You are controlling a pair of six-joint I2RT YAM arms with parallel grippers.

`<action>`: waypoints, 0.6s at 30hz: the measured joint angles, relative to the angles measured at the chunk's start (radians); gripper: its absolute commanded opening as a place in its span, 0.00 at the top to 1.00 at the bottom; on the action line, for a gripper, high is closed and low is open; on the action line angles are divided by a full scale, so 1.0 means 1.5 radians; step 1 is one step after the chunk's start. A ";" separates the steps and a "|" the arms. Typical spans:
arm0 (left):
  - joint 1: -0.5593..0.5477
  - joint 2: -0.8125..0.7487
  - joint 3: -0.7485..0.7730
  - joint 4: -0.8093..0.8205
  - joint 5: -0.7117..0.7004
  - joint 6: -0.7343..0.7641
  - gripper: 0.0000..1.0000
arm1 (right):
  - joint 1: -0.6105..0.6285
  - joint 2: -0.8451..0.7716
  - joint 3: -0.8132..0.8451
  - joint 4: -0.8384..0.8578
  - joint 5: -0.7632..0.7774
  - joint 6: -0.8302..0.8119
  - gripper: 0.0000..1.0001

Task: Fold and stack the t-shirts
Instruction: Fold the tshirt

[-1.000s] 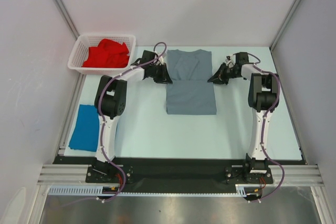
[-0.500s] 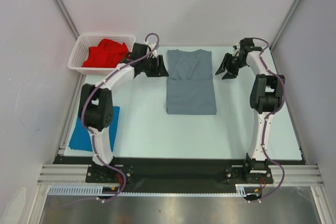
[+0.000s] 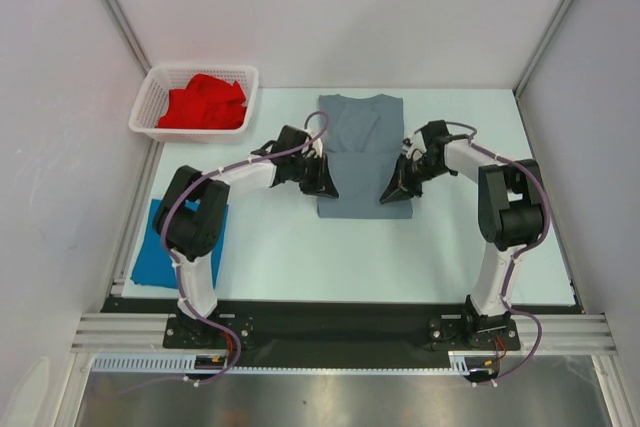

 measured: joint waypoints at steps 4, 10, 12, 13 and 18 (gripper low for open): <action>0.004 0.020 -0.025 0.006 -0.009 -0.001 0.91 | -0.014 0.006 -0.054 0.031 -0.021 0.003 0.99; 0.005 0.038 -0.054 0.018 -0.014 0.006 0.92 | -0.081 0.039 -0.085 0.066 -0.023 -0.002 0.99; 0.005 0.038 -0.055 0.019 -0.013 0.010 0.91 | -0.091 0.046 -0.086 0.067 -0.022 -0.002 0.99; 0.005 0.037 -0.055 0.019 -0.014 0.012 0.89 | -0.090 0.048 -0.086 0.068 -0.022 -0.002 0.99; 0.004 0.007 -0.054 -0.011 -0.022 0.028 0.67 | -0.064 0.046 -0.077 0.056 -0.017 0.000 0.99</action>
